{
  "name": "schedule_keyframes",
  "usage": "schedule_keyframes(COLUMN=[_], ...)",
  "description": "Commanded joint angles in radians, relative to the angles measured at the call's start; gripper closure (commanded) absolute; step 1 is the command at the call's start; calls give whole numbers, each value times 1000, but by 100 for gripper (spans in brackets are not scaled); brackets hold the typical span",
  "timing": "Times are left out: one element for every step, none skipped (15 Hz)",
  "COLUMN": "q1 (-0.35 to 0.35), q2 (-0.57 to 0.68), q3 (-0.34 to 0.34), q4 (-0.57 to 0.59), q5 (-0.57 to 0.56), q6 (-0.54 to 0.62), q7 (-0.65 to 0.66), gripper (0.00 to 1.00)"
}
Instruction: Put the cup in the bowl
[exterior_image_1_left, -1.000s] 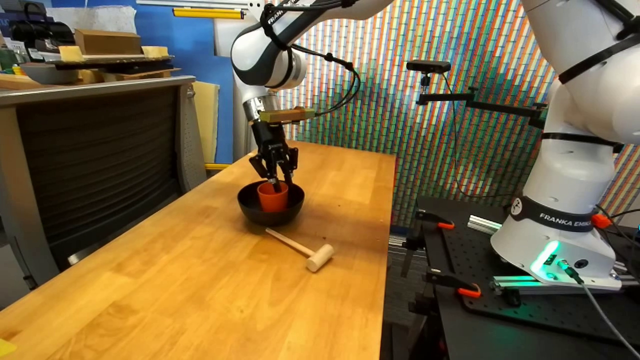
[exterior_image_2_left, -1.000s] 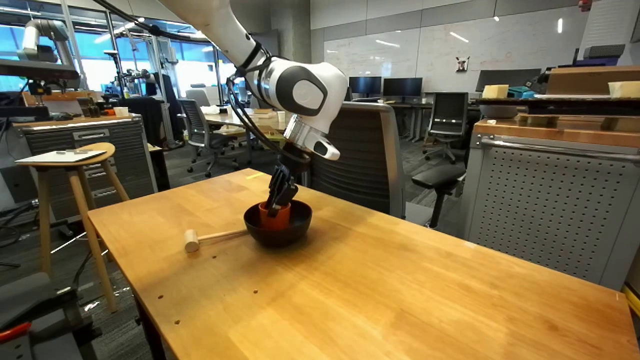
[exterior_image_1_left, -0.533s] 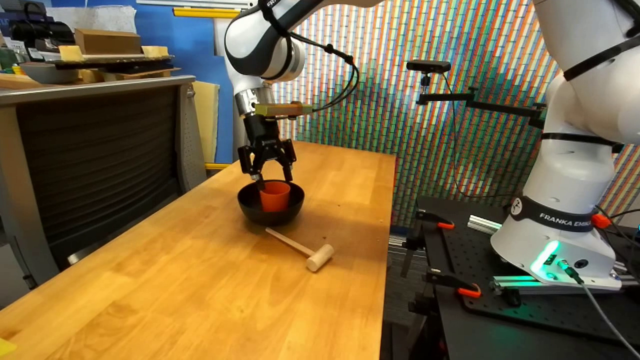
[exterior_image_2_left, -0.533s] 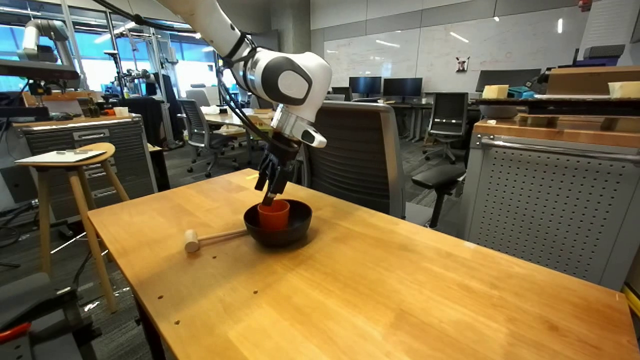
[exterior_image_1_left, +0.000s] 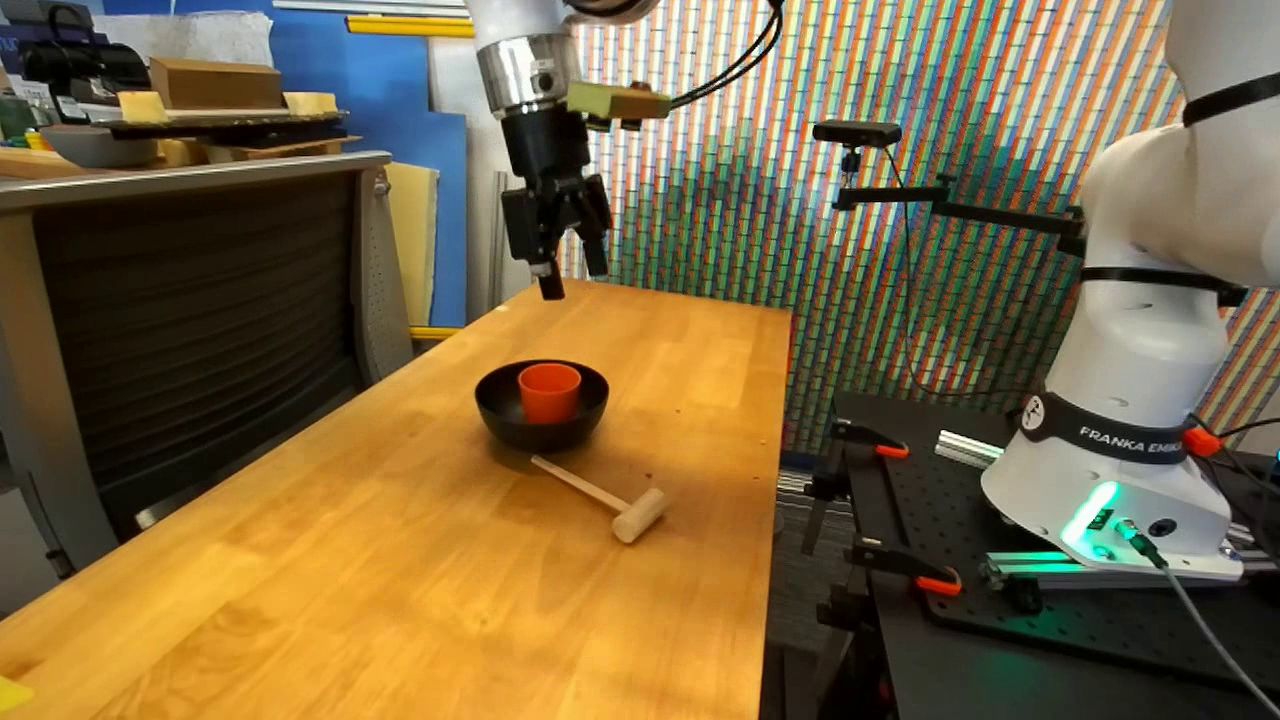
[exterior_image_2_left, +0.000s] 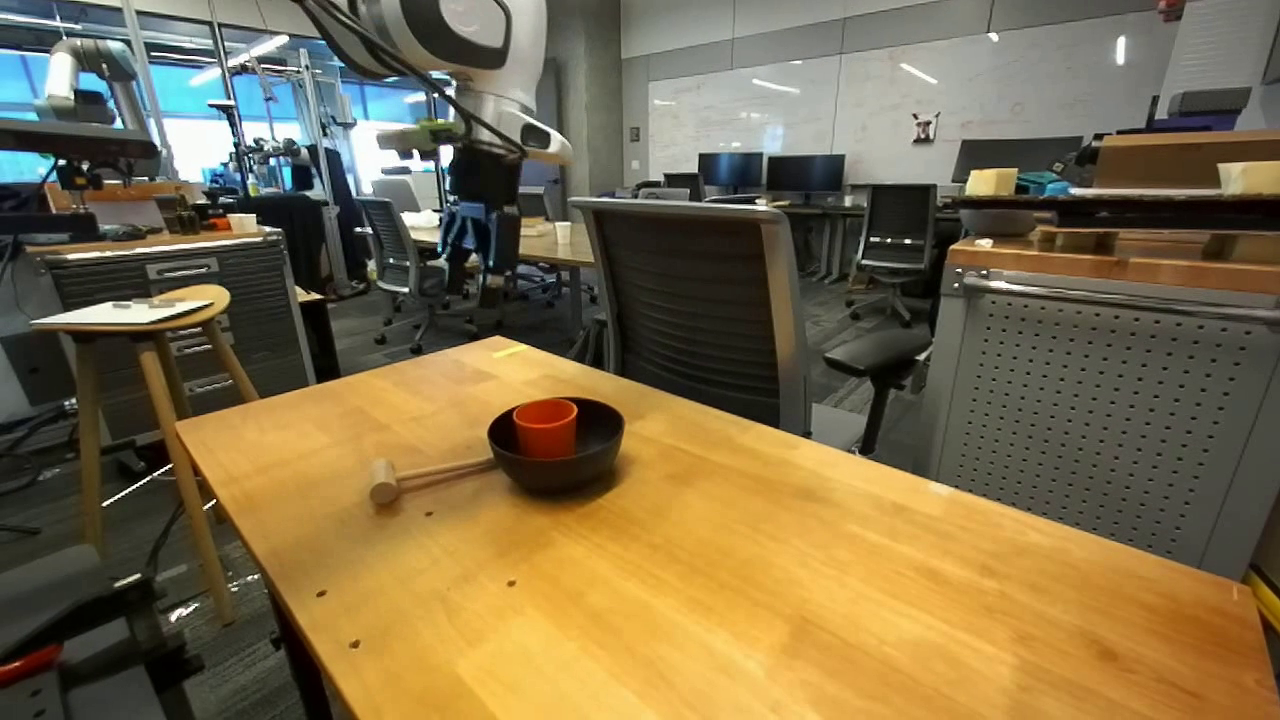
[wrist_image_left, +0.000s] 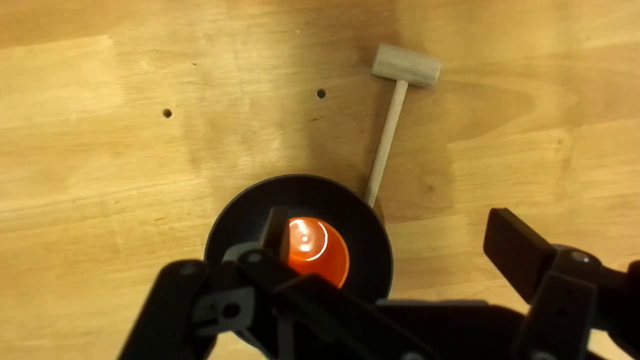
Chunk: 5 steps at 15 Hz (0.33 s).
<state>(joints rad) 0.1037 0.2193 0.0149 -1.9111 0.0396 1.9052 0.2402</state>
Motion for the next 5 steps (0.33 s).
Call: schedule_keyframes(q1=[-4, -1, 2, 2, 1], q2=[-48, -97, -135, -159, -170], q3=[20, 30, 37, 39, 39], q4=[-28, -60, -87, -106, -118], q5=[-28, -45, -56, -58, -59], q6=[-5, -6, -7, -7, -7], q7=[-13, -21, -24, -27, -30], gripper=[0, 0, 0, 0, 0])
